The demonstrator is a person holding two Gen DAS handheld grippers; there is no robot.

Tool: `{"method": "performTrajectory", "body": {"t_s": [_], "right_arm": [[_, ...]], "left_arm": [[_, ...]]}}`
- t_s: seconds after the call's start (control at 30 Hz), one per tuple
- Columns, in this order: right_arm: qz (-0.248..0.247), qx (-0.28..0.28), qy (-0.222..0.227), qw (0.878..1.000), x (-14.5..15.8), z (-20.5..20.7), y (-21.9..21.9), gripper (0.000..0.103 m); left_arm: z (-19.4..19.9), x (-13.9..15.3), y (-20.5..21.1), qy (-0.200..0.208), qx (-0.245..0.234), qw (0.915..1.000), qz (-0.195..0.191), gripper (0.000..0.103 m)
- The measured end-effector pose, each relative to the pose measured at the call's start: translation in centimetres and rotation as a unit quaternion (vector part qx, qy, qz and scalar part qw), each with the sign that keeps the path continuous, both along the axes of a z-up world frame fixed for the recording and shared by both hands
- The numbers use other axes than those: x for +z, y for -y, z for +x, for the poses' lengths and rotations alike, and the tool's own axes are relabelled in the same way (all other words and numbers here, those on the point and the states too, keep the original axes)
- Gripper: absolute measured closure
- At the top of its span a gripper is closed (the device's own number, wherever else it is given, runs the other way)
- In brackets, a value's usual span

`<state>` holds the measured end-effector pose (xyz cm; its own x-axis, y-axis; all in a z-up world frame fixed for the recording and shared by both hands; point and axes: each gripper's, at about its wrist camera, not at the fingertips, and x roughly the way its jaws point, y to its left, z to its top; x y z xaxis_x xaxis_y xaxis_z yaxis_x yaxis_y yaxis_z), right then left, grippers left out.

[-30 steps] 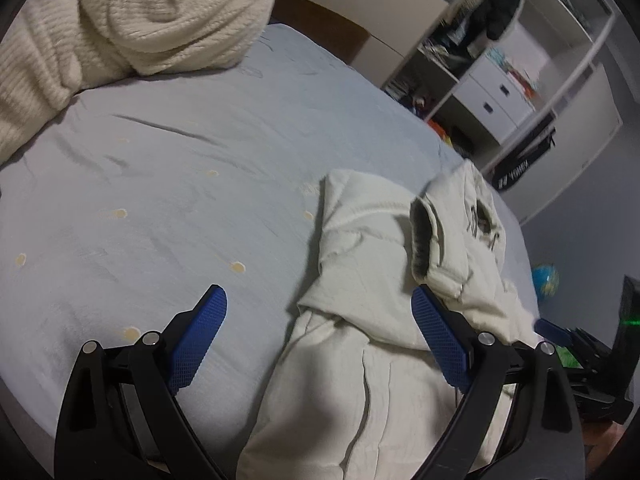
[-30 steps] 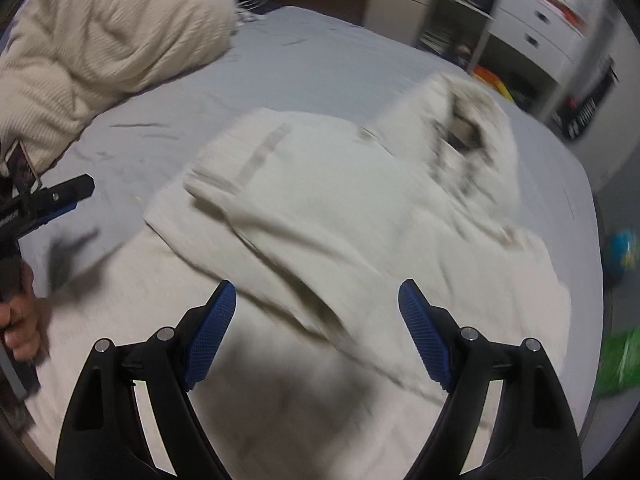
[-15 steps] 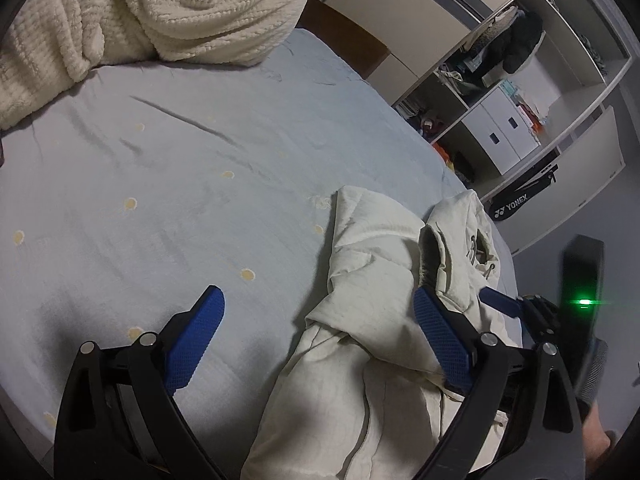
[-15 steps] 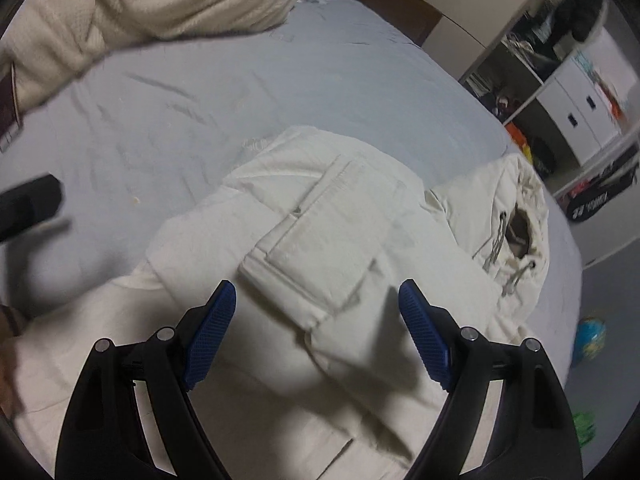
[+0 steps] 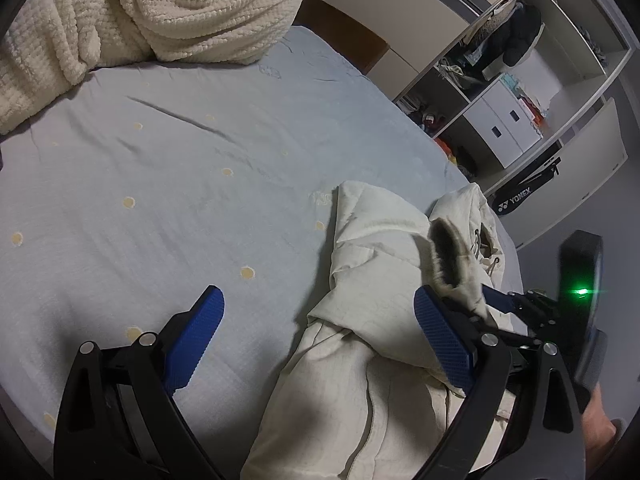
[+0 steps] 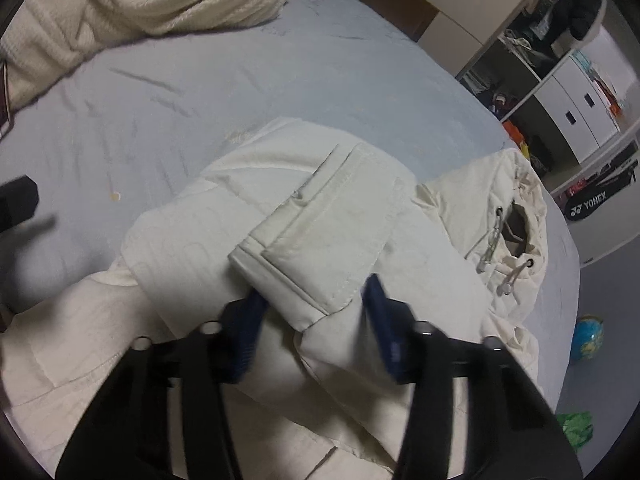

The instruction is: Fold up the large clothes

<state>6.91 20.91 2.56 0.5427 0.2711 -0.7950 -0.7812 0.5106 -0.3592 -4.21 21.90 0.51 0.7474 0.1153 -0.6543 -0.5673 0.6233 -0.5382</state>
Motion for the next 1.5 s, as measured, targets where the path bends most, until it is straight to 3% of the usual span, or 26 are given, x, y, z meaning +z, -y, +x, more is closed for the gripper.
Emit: {"method": "performTrajectory", "body": {"t_s": [0.07, 0.3, 0.43, 0.53, 0.67, 0.77, 0.9, 1.2, 1.33, 1.5], "right_arm": [[0.015, -0.007, 0.002, 1.000, 0.8, 0.2, 0.8, 0.072], [0.109, -0.070, -0.006, 0.992, 5.4, 3.1, 7.2, 0.075], [0.171, -0.128, -0.026, 0.977, 7.0, 5.2, 12.8, 0.080], [0.216, -0.178, -0.052, 0.959, 7.2, 7.0, 17.6, 0.084], [0.268, -0.235, -0.094, 0.930, 6.0, 8.4, 22.9, 0.087], [0.306, -0.285, -0.131, 0.899, 4.1, 9.3, 27.1, 0.088], [0.331, -0.332, -0.160, 0.869, 1.5, 9.7, 31.0, 0.089], [0.320, -0.368, -0.212, 0.847, -4.9, 8.7, 33.9, 0.087], [0.339, -0.376, -0.230, 0.831, -5.8, 8.3, 34.8, 0.078], [0.346, -0.368, -0.241, 0.829, -6.0, 7.5, 36.7, 0.074]], "left_arm": [[0.0, 0.0, 0.0, -0.002, -0.001, 1.0000, 0.002, 0.011], [0.2, 0.0, 0.3, -0.009, -0.004, 0.9999, 0.010, 0.011], [0.2, 0.0, 0.3, -0.012, -0.005, 0.9998, 0.014, 0.011], [0.5, 0.0, 0.4, -0.016, -0.007, 0.9997, 0.017, 0.011], [0.7, 0.1, 0.5, -0.020, -0.010, 0.9995, 0.023, 0.011], [0.8, 0.1, 0.7, -0.025, -0.012, 0.9992, 0.028, 0.011], [0.9, 0.2, 0.9, -0.029, -0.014, 0.9989, 0.035, 0.011], [1.3, 0.1, 1.3, -0.041, -0.025, 0.9977, 0.047, 0.011], [1.6, 0.1, 1.5, -0.049, -0.029, 0.9970, 0.053, 0.011], [1.8, 0.1, 1.8, -0.054, -0.033, 0.9963, 0.057, 0.011]]}}
